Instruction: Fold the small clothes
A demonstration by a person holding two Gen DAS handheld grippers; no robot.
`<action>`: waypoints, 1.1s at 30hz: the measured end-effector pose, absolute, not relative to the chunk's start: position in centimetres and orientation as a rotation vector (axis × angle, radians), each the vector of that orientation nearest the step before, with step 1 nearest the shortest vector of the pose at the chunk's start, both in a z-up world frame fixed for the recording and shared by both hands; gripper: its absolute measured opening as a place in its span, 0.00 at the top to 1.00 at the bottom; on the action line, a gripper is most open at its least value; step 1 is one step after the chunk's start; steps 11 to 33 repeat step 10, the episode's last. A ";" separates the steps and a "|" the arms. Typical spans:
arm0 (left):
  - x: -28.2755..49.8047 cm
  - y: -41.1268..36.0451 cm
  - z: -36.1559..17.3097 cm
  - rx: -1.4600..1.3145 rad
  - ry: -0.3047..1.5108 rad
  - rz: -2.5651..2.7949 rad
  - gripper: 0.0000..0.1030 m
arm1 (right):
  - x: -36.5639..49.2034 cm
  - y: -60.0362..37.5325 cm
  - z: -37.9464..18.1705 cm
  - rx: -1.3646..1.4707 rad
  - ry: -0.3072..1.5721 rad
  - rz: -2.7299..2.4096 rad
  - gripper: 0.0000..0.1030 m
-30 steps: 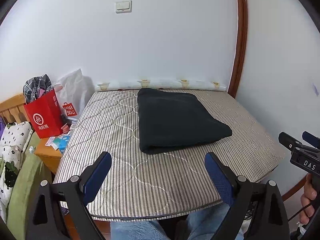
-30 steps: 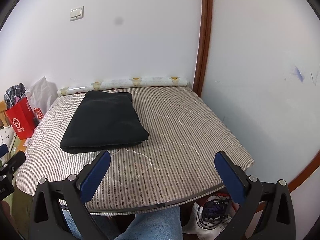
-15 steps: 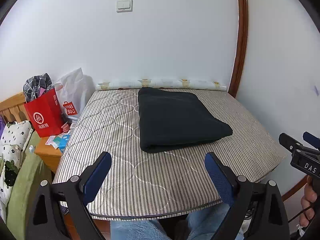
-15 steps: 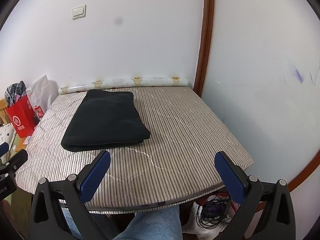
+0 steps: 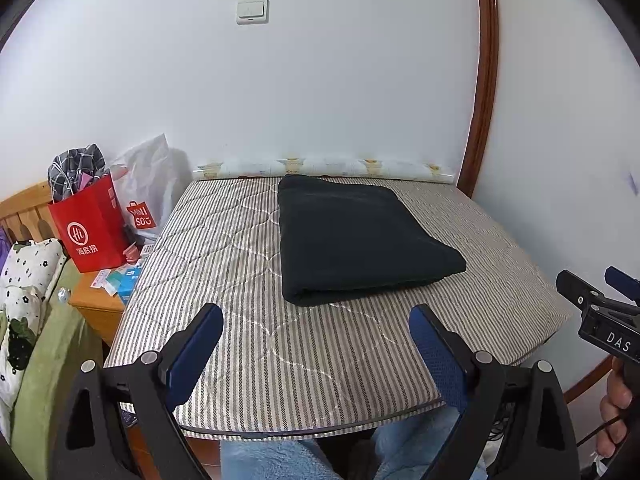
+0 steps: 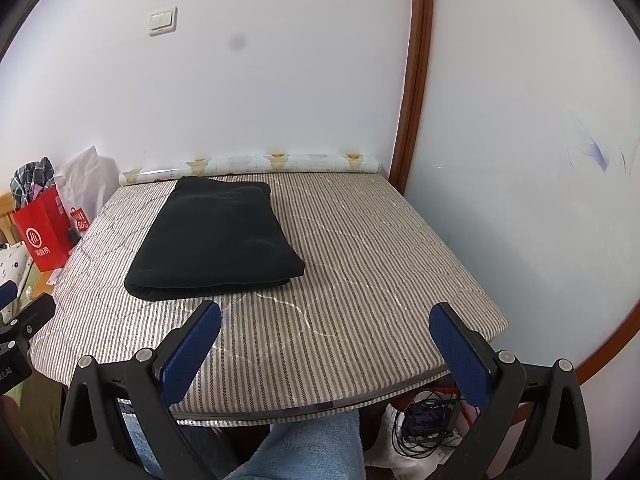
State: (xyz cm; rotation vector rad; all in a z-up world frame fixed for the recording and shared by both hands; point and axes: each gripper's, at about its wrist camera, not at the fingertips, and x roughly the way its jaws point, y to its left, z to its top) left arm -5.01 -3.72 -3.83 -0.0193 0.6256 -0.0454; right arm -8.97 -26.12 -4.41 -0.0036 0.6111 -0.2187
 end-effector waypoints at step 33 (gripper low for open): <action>-4.9 -3.7 -3.7 -0.025 0.625 -0.049 0.08 | -9.0 -26.1 -4.4 -0.005 0.609 -0.217 0.01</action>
